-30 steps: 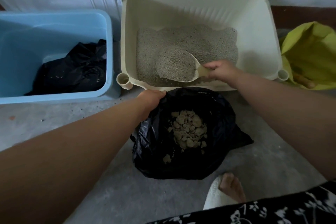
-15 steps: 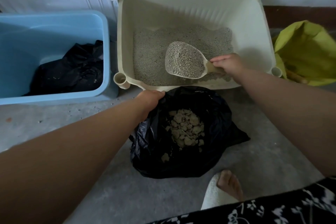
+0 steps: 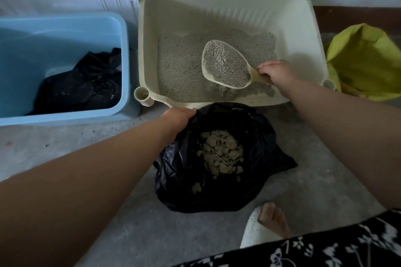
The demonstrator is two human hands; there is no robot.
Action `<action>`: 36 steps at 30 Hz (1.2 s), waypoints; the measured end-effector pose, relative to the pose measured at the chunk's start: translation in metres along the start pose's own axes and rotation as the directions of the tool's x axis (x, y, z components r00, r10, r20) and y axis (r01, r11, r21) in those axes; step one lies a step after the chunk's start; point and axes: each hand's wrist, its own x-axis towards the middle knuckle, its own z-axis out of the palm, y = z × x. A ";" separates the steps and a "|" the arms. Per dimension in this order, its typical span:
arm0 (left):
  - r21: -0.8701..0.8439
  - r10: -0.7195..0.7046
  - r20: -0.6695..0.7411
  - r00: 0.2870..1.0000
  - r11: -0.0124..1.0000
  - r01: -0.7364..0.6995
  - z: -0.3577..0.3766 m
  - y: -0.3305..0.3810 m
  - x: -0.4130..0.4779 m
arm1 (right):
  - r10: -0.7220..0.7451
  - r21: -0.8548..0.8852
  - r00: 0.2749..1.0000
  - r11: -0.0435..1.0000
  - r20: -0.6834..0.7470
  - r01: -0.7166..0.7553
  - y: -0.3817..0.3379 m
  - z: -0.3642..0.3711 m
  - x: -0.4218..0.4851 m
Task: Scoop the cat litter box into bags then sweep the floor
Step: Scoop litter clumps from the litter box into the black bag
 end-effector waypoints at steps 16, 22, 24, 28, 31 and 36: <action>0.000 0.000 0.004 1.000 1.000 0.000 0.000 0.001 -0.002 | -0.012 -0.036 0.997 0.999 -0.071 0.009 0.000 -0.004 0.008; -0.005 0.004 -0.002 1.000 1.000 -0.004 -0.001 0.000 -0.002 | -0.027 -0.007 0.997 1.000 -0.075 0.027 -0.006 -0.002 0.006; -0.011 0.001 0.002 1.000 1.000 -0.001 -0.001 0.000 -0.003 | -0.013 0.016 0.998 1.000 -0.065 0.014 -0.008 0.000 0.006; -0.023 -0.014 0.009 1.000 1.000 0.014 -0.001 0.001 -0.005 | -0.012 -0.099 1.000 0.995 0.019 0.014 -0.010 0.001 0.008; -0.023 -0.011 0.008 1.000 1.000 0.011 -0.001 0.002 -0.006 | 0.060 -0.119 0.998 0.991 0.008 -0.059 -0.009 0.002 0.010; -0.014 -0.009 0.003 1.000 1.000 0.009 0.000 0.002 -0.007 | -0.089 -0.393 0.993 0.913 0.073 0.110 -0.008 -0.002 0.008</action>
